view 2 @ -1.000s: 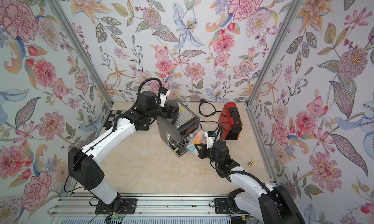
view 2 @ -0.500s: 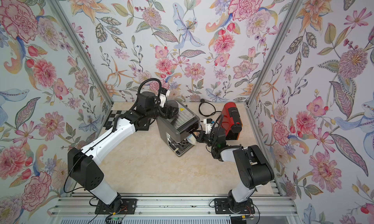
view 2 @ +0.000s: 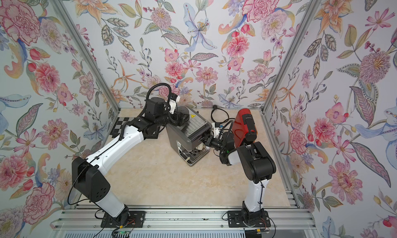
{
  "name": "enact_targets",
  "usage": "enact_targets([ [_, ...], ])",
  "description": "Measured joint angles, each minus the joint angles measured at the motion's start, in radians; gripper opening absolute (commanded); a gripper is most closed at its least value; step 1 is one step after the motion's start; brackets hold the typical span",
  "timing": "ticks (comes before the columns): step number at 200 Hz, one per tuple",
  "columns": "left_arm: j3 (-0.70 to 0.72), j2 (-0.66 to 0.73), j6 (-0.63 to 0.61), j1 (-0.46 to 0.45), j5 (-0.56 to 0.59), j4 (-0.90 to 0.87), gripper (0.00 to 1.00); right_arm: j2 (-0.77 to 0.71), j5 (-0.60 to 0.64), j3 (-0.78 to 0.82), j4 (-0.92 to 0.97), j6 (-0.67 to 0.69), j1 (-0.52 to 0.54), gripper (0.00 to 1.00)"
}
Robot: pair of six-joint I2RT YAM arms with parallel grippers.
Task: Wipe the surface of a coffee machine
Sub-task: Wipe the dirt from the surface of the coffee machine.
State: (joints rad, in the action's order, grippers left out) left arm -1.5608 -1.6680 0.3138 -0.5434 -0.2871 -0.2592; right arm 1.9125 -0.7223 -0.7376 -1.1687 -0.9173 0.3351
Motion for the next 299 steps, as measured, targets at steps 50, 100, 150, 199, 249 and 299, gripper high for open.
enact_targets([
  [50, 0.0, 0.0, 0.007, -0.003, 0.014, 0.0, 0.22, 0.08, 0.079, 0.002, -0.021, 0.005, 0.044, 0.0],
  [100, 0.0, 0.0, 0.006, -0.003, 0.014, 0.001, 0.22, 0.146, 0.172, 0.134, -0.26, -0.042, 0.098, 0.0],
  [150, 0.003, 0.003, 0.005, -0.003, 0.014, 0.003, 0.21, 0.104, 0.208, 0.17, -0.296, -0.029, 0.144, 0.0],
  [199, 0.019, 0.011, 0.005, -0.003, 0.014, 0.019, 0.21, 0.094, 0.208, 0.159, -0.238, -0.01, 0.134, 0.0],
  [249, 0.021, 0.012, 0.005, -0.003, 0.014, 0.022, 0.21, 0.088, 0.206, 0.165, -0.184, 0.024, 0.031, 0.0],
  [299, 0.026, 0.013, 0.006, -0.003, 0.014, 0.029, 0.21, -0.014, 0.212, 0.215, -0.082, 0.074, 0.064, 0.0],
])
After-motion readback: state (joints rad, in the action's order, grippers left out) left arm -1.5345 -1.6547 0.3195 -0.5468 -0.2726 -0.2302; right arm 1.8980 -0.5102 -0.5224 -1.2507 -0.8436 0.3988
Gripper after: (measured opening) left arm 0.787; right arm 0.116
